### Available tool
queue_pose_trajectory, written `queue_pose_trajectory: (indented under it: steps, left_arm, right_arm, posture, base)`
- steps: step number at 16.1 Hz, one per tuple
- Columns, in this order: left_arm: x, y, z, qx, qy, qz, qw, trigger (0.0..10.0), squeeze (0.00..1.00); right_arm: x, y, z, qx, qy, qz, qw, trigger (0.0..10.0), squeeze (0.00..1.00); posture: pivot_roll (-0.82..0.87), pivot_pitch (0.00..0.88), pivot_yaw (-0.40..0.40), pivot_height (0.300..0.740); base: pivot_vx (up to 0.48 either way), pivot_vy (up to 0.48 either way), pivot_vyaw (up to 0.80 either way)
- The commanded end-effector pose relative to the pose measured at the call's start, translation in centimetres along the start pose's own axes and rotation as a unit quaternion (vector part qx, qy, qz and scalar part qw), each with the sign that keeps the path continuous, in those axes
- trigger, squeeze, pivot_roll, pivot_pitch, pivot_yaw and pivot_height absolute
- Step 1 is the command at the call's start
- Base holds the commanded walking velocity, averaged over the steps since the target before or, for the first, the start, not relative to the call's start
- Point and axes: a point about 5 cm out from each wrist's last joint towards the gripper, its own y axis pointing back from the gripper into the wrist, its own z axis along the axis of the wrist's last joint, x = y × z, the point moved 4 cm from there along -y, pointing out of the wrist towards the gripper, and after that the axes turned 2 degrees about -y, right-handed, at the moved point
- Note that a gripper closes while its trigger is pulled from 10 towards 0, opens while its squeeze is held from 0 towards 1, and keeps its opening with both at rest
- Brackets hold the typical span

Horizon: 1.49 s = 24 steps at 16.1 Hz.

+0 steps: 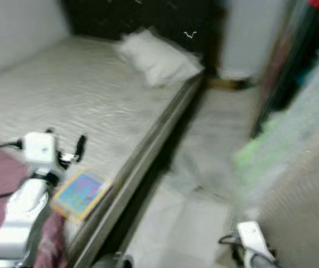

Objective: Clean up the room

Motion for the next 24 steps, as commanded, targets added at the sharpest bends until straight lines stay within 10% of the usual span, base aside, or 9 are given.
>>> queue_pose_trajectory:
  steps: [1, 12, 15, 17, 20, 24]
  left_arm:
    - [0.6, 0.0, 0.0, 0.003, -0.010, 0.006, 1.000, 10.0, 0.00]
    - [0.3, -0.1, -0.1, 0.007, -0.011, -0.001, 1.000, 10.0, 0.00]
    - [0.4, -0.1, -0.2, 0.009, -0.009, -0.001, 1.000, 10.0, 0.00]
    - [0.7, -0.4, -0.2, 0.009, -0.013, 0.003, 1.000, 10.0, 0.00]
    - [0.8, -0.9, 0.3, 0.001, -0.013, 0.006, 1.000, 10.0, 0.00]
    - [0.5, -1.3, 0.4, -0.002, -0.011, 0.003, 1.000, 10.0, 0.00]
  right_arm:
    - [1.0, -0.1, 0.2, -0.004, 0.015, 0.017, 1.000, 10.0, 0.00]
    - [6.4, -0.5, 4.6, -0.062, 0.171, 0.158, 0.971, 10.0, 0.00]
    - [4.7, -0.6, 6.7, -0.099, 0.191, 0.120, 0.969, 10.0, 0.00]
    - [1.7, -0.2, 12.4, -0.186, 0.133, 0.061, 0.971, 10.0, 0.00]
    - [0.5, 2.0, 19.0, -0.317, 0.085, 0.074, 0.942, 10.0, 0.00]
    - [3.0, 6.2, 22.7, -0.438, 0.069, 0.147, 0.884, 10.0, 0.00]
  posture:
    - [0.00, 0.000, 0.019, 0.740]
    - [0.01, 0.000, 0.020, 0.740]
    - [0.01, 0.000, 0.021, 0.740]
    - [0.01, 0.000, 0.028, 0.740]
    - [-0.01, 0.000, 0.029, 0.740]
    - [-0.02, 0.000, 0.035, 0.740]
  base:
    - [0.000, 0.000, 0.77]
    - [0.000, 0.000, 0.75]
    - [0.000, 0.000, 0.14]
    - [0.000, 0.000, 0.68]
    - [0.000, 0.000, 0.49]
    - [0.000, 0.000, 0.19]
